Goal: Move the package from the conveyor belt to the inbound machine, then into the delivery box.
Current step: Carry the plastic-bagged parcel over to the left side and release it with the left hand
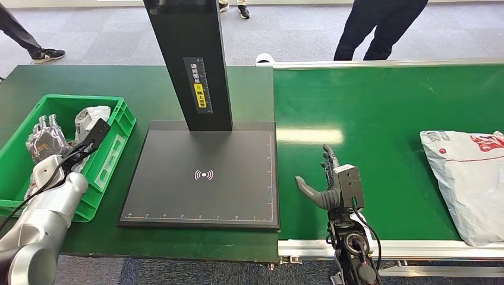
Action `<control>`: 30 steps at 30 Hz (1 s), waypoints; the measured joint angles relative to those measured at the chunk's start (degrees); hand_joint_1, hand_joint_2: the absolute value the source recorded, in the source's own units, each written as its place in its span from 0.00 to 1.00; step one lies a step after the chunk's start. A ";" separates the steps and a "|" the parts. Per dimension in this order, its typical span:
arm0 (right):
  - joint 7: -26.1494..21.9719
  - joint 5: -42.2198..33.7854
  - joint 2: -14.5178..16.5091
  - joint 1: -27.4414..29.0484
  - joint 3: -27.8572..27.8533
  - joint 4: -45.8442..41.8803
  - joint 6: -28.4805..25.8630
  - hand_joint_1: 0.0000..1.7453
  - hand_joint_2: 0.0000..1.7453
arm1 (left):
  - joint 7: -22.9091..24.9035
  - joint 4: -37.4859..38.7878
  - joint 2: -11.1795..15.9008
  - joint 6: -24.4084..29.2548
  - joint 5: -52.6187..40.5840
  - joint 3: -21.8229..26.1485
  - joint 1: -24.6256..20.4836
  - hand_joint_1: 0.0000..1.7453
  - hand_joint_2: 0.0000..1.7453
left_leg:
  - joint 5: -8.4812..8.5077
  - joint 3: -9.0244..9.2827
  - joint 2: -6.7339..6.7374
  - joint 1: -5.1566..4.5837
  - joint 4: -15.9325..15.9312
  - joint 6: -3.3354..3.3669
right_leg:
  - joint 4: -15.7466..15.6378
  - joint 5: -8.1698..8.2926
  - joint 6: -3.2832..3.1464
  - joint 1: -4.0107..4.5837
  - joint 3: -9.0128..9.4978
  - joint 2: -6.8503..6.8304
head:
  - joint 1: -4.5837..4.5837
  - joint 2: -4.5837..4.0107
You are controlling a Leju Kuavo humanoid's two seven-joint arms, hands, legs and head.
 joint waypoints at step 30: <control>-1.04 -0.69 -0.02 1.09 0.34 -0.19 -1.66 0.00 1.00 | -14.10 -9.92 -1.62 10.37 12.25 -0.45 2.54 0.00 1.00 | 0.00 0.01 0.07 0.00 0.01 0.00 | -0.01 0.00 0.00 0.00 -0.05 0.02 | 0.01 -0.01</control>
